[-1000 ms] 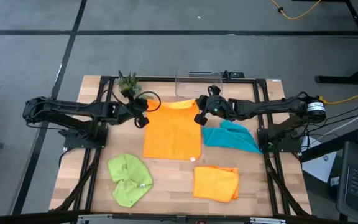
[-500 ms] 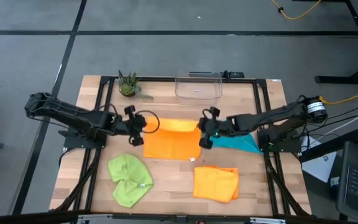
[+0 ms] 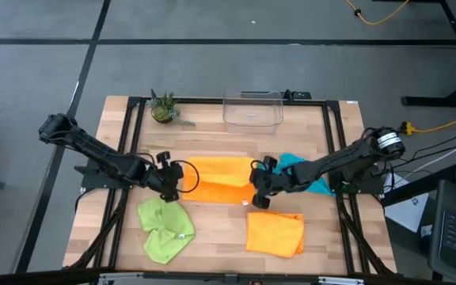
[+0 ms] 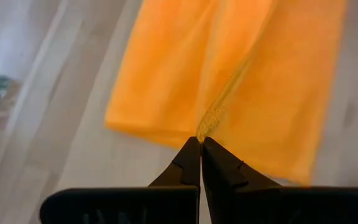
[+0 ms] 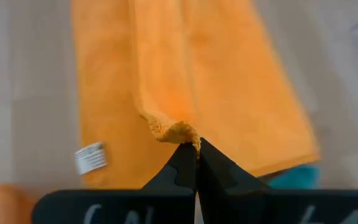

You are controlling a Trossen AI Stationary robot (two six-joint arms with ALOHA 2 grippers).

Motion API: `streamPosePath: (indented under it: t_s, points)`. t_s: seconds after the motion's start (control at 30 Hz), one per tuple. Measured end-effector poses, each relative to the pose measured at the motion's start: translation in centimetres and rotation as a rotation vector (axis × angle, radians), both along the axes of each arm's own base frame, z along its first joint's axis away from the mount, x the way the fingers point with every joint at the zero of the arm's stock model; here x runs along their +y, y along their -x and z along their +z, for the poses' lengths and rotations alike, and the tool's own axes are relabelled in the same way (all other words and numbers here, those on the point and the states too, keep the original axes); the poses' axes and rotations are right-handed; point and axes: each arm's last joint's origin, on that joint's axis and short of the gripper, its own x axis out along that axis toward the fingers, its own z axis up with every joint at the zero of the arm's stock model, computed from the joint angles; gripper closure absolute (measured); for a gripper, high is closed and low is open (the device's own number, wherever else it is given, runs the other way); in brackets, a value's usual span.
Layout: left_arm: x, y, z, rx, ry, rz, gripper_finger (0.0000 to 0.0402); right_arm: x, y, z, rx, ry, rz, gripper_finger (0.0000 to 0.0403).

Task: Fold microfiber towels
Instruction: Fold the top orange towel on the table

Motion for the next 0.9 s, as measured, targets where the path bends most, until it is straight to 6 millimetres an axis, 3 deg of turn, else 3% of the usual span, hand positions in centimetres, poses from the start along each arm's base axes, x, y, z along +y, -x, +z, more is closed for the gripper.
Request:
streamPosePath:
  t_s: [0.3,0.63,0.77,0.9]
  points:
    - [-1.2,0.2,0.1,-0.024,0.034,-0.044,0.0401,1.9,-0.2,-1.5,0.029,-0.06,0.049,0.0401]
    - [-2.2,0.2,-0.3,0.014,0.121,-0.119,0.0402,2.3,-0.3,-2.6,0.075,-0.14,0.077,0.0397]
    - [-2.1,0.1,-0.4,0.013,0.134,-0.091,0.0394,2.4,-0.3,-2.9,0.088,-0.144,0.082,0.037]
    - [-2.1,0.1,-0.4,0.009,0.173,-0.061,0.0354,2.6,-0.4,-2.9,0.093,-0.194,0.114,0.0329]
